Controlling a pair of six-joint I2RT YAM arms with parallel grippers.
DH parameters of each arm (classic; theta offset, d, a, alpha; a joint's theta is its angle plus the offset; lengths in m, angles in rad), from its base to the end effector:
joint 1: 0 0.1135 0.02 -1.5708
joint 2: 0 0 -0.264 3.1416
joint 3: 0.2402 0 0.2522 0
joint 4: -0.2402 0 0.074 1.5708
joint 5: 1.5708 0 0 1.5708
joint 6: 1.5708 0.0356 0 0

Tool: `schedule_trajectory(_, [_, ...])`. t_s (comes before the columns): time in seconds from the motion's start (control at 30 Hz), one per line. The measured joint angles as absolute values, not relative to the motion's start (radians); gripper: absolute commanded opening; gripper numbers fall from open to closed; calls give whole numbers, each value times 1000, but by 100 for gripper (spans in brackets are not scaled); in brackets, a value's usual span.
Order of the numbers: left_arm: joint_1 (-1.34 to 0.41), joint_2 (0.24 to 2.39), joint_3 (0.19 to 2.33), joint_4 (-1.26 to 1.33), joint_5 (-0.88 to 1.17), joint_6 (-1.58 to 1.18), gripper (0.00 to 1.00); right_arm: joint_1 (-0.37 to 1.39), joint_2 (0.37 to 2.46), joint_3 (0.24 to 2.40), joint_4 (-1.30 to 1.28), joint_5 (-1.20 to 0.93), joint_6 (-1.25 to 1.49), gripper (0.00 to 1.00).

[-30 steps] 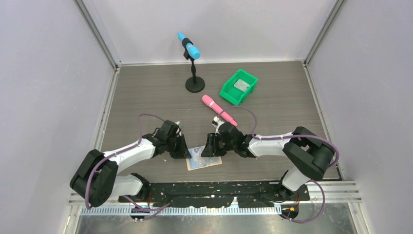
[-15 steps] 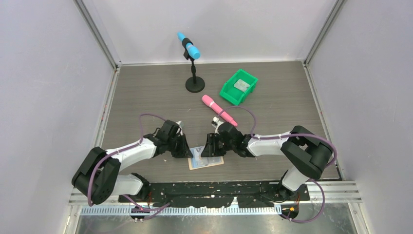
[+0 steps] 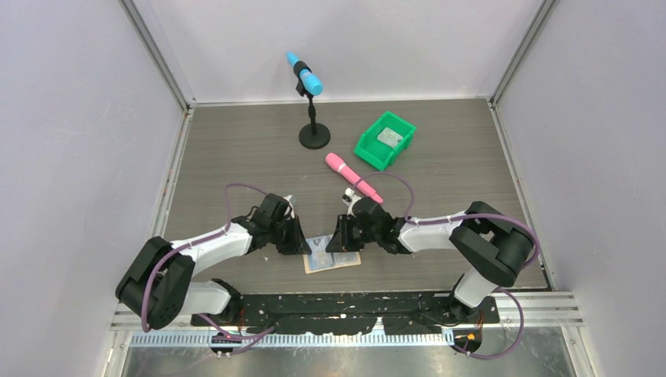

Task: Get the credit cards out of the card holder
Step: Remove the credit card from the card holder.

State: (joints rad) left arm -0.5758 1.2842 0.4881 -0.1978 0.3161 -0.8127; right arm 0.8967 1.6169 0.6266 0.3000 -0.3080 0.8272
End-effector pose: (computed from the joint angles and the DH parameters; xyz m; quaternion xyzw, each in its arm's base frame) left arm 0.1772 -0.1282 0.1433 -0.0674 0.9454 -0.2957 0.1194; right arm 0.1788 0.2410 0.1366 -0.0964 0.8911 0.4100 0.1688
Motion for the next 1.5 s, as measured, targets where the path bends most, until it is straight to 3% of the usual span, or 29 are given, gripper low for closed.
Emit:
schedule_trajectory(0.1, [-576, 1285, 488, -197, 317, -813, 10, 892, 1617, 608, 325, -312, 841, 18])
schedule_trajectory(0.23, [-576, 1285, 488, -196, 318, -813, 10, 887, 1617, 597, 345, -320, 852, 6])
schedule_trajectory(0.3, [-576, 1285, 488, -197, 318, -813, 10, 885, 1617, 595, 352, -324, 859, 5])
schedule_trajectory(1.5, [-580, 1309, 492, -170, 340, -815, 12, 785, 1484, 460, 432, -414, 853, 5])
